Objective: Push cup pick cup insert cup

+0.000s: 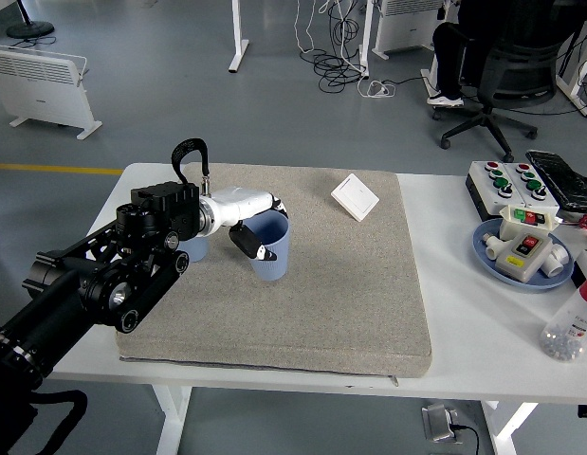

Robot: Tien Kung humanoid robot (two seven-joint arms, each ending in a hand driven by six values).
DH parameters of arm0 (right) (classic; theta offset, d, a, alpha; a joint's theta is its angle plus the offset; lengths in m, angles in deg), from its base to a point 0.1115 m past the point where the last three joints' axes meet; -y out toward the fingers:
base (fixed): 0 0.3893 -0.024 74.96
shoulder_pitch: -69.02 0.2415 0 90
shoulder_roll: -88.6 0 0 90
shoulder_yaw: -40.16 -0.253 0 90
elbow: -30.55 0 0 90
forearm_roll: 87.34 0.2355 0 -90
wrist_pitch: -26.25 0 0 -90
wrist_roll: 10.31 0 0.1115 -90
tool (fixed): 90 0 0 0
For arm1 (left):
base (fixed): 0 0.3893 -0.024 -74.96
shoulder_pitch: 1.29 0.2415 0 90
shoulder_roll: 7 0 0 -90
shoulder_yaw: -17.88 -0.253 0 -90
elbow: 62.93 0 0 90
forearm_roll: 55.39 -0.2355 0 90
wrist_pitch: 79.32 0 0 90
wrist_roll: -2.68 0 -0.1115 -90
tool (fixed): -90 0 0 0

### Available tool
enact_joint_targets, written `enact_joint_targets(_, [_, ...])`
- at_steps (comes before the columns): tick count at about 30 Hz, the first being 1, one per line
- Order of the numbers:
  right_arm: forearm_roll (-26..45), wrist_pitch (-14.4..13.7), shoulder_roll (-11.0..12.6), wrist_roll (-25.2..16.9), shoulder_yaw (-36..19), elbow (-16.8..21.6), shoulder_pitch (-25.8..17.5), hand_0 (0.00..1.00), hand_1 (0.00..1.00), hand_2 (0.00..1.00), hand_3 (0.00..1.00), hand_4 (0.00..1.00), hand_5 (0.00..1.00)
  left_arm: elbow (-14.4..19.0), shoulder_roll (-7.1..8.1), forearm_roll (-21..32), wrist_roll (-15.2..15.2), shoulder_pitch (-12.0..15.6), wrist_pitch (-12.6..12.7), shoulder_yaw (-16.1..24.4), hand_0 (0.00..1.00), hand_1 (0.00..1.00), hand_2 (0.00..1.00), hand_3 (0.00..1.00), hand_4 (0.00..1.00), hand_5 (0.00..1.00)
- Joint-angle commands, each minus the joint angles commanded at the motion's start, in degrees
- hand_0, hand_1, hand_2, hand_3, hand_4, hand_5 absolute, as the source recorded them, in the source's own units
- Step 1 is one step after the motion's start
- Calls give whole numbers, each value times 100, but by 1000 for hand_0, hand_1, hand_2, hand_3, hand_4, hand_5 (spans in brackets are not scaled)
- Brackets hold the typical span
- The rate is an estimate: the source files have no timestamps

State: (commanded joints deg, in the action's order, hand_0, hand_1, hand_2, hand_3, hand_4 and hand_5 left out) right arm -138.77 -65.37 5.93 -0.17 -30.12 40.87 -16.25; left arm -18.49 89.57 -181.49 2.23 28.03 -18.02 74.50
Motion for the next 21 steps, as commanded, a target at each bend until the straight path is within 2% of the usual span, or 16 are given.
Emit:
enact_joint_targets(4, [13, -2, 10, -8, -13, 0, -15, 756, 632, 655, 560, 80, 463, 331, 187, -6, 222, -142, -289, 206, 461, 537, 537, 480, 459, 2])
enact_joint_targets(6, [19, -3, 12, -10, -15, 0, -19, 756, 632, 655, 560, 80, 463, 397, 234, -5, 267, -173, -354, 260, 461, 537, 537, 480, 459, 2])
enact_joint_targets(7, [16, -5, 17, -9, -22, 0, -21, 756, 632, 655, 560, 80, 463, 478, 352, -19, 364, -262, -473, 408, 461, 537, 537, 480, 459, 2])
enact_joint_targets(9, [30, -7, 21, -10, -20, 0, -30, 756, 631, 654, 560, 81, 464, 510, 478, -40, 430, -347, -571, 569, 473, 538, 536, 481, 461, 2])
enact_joint_targets(11, [31, -10, 27, -10, -22, 0, -46, 756, 631, 654, 560, 81, 464, 470, 619, -68, 477, -436, -634, 749, 473, 538, 536, 481, 461, 2])
enact_joint_targets(13, [26, -12, 28, -8, -26, 0, -50, 756, 631, 654, 560, 81, 464, 456, 655, -85, 489, -458, -648, 797, 473, 538, 536, 481, 461, 2])
enact_joint_targets(15, [13, -14, 30, -4, -31, 0, -71, 757, 630, 654, 560, 81, 465, 353, 797, -185, 502, -523, -683, 955, 482, 540, 534, 486, 470, 2])
enact_joint_targets(21, [-2, -18, 31, 5, -47, 0, -103, 756, 630, 654, 560, 81, 463, 26, 928, -353, 479, -595, -692, 1045, 487, 542, 536, 486, 476, 2])
